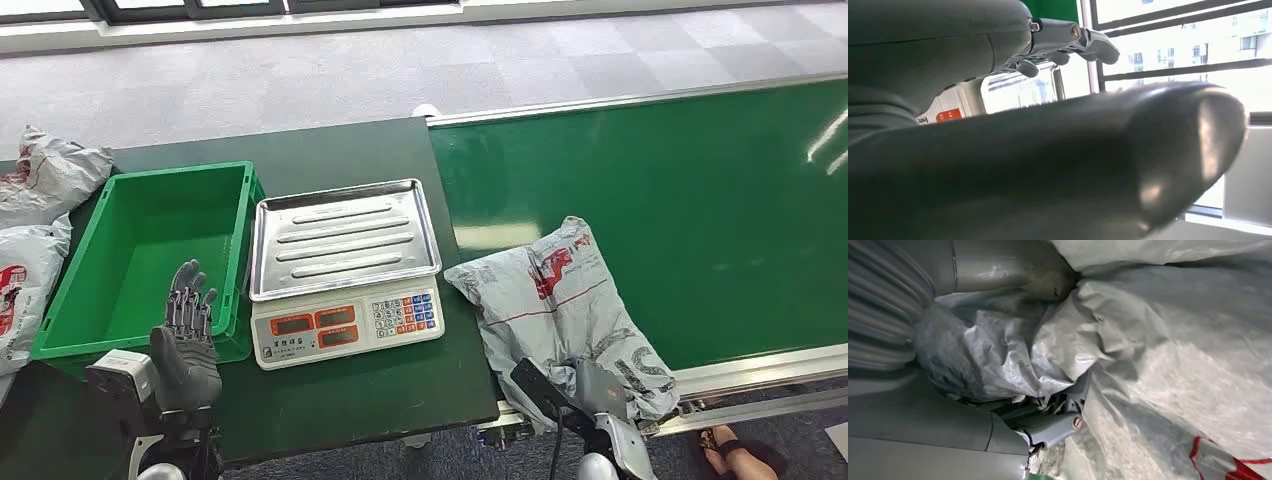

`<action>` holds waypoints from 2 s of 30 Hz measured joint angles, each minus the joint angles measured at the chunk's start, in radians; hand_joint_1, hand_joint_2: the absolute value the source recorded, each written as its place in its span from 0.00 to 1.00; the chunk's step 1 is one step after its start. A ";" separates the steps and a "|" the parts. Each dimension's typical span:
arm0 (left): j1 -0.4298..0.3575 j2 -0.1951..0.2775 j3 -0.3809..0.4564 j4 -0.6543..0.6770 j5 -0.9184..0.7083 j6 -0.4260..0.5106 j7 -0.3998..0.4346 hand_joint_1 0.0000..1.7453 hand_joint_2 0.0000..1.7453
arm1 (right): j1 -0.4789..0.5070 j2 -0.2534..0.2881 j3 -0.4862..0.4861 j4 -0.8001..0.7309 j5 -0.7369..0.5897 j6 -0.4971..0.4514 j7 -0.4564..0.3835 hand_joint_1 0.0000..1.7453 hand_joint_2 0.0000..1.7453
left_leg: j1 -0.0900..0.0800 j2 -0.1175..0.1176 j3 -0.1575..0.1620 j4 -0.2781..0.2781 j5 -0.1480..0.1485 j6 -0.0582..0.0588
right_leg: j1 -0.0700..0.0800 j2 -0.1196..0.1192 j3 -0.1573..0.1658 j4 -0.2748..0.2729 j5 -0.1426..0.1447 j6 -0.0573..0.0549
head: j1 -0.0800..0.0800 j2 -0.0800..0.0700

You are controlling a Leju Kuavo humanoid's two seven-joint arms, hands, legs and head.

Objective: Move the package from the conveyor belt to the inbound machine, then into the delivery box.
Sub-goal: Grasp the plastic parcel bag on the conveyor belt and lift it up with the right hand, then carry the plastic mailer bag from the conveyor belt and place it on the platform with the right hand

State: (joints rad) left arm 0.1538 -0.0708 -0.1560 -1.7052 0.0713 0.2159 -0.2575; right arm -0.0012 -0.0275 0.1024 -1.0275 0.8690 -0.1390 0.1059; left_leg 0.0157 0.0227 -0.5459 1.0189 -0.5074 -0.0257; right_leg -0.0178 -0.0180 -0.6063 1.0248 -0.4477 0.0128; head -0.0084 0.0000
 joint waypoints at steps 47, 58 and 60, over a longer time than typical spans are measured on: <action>0.022 -0.025 0.000 0.048 0.086 -0.042 -0.084 0.00 0.00 | -0.605 -0.163 0.330 -0.212 0.346 0.009 -0.128 1.00 1.00 | 0.000 -0.003 -0.001 0.000 0.005 -0.002 | 0.000 -0.003 -0.007 0.002 0.003 -0.002 | 0.000 0.000; 0.006 -0.023 0.000 0.058 0.110 -0.041 -0.088 0.00 0.00 | -0.771 -0.010 0.513 0.021 0.233 -0.017 -0.159 1.00 1.00 | 0.000 -0.005 -0.004 0.000 0.008 -0.004 | 0.001 -0.005 -0.011 0.003 0.004 -0.003 | 0.000 0.000; 0.006 -0.022 0.000 0.059 0.110 -0.041 -0.088 0.00 0.00 | -0.780 -0.002 0.525 0.038 0.229 -0.019 -0.158 1.00 1.00 | 0.000 -0.006 -0.005 0.000 0.008 -0.004 | 0.001 -0.006 -0.011 0.003 0.004 -0.003 | 0.000 0.000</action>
State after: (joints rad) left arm 0.1599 -0.0928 -0.1556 -1.6463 0.1816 0.1752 -0.3456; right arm -0.7813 -0.0291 0.6274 -0.9897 1.0985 -0.1580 -0.0525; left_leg 0.0160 0.0169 -0.5505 1.0187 -0.4995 -0.0294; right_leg -0.0172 -0.0237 -0.6172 1.0274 -0.4436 0.0100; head -0.0083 0.0000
